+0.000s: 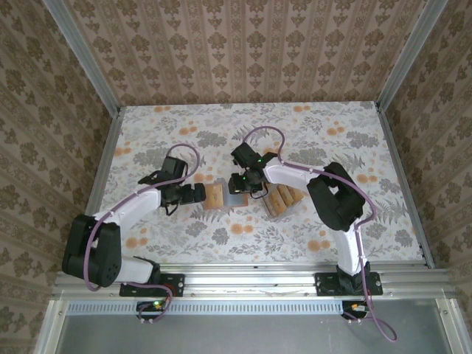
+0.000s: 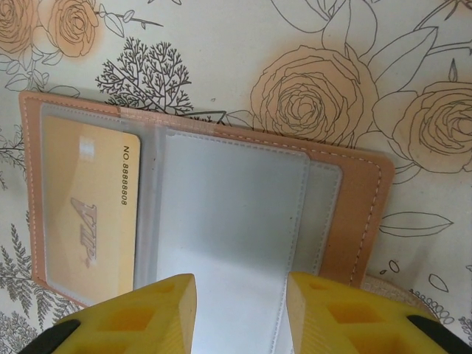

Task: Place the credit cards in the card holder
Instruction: Insert the credit card into the card slot.

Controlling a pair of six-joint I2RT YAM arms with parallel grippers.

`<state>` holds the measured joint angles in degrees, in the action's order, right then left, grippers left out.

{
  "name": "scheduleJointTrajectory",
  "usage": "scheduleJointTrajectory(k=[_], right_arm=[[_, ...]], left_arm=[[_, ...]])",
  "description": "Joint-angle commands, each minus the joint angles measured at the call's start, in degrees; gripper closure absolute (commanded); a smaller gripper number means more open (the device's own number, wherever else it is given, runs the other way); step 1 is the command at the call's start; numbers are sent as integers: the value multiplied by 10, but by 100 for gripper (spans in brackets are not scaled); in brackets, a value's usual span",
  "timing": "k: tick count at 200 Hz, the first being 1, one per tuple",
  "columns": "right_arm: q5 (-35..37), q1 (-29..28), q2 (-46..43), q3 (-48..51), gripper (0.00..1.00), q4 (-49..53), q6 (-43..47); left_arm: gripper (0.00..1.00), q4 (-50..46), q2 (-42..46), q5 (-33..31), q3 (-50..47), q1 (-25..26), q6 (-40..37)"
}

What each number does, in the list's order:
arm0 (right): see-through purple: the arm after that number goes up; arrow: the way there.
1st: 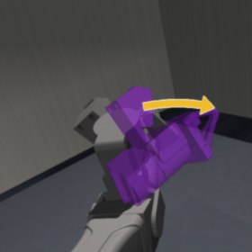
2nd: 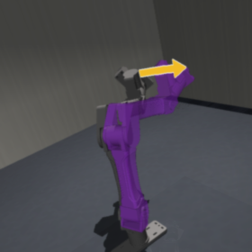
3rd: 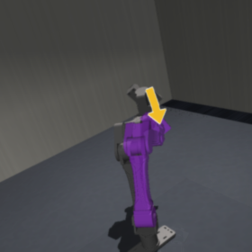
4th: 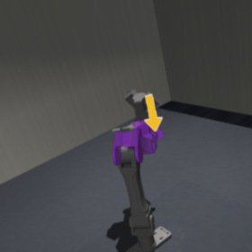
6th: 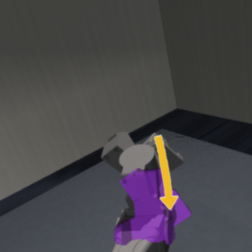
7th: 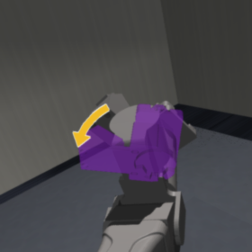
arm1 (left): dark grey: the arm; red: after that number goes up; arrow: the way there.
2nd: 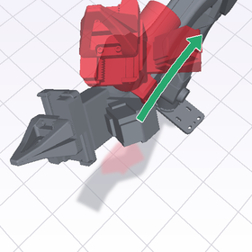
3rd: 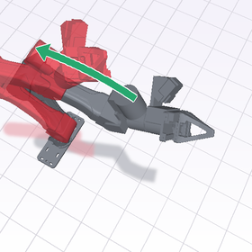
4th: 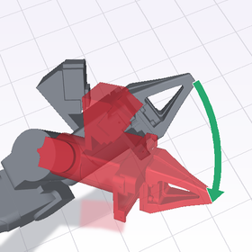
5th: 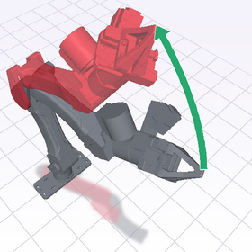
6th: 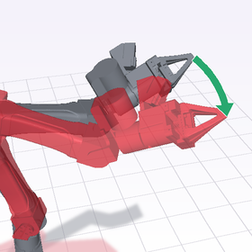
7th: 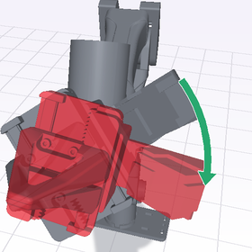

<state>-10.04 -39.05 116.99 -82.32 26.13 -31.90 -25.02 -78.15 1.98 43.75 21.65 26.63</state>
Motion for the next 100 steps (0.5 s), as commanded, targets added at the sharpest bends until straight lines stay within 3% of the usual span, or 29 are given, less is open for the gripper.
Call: scheduleJointTrajectory(k=[1, 65, 100], right_arm=[[-18, -6, 24, -15, 63, 5, -11], [-29, -16, 40, -19, 63, -16, -23], [-35, -16, 38, -9, 63, -29, -31]], left_arm=[[0, 11, 0, 10, -3, 4, 9], [0, 33, -11, -7, -11, 41, 21], [0, 42, -9, -39, -16, 91, 22]])
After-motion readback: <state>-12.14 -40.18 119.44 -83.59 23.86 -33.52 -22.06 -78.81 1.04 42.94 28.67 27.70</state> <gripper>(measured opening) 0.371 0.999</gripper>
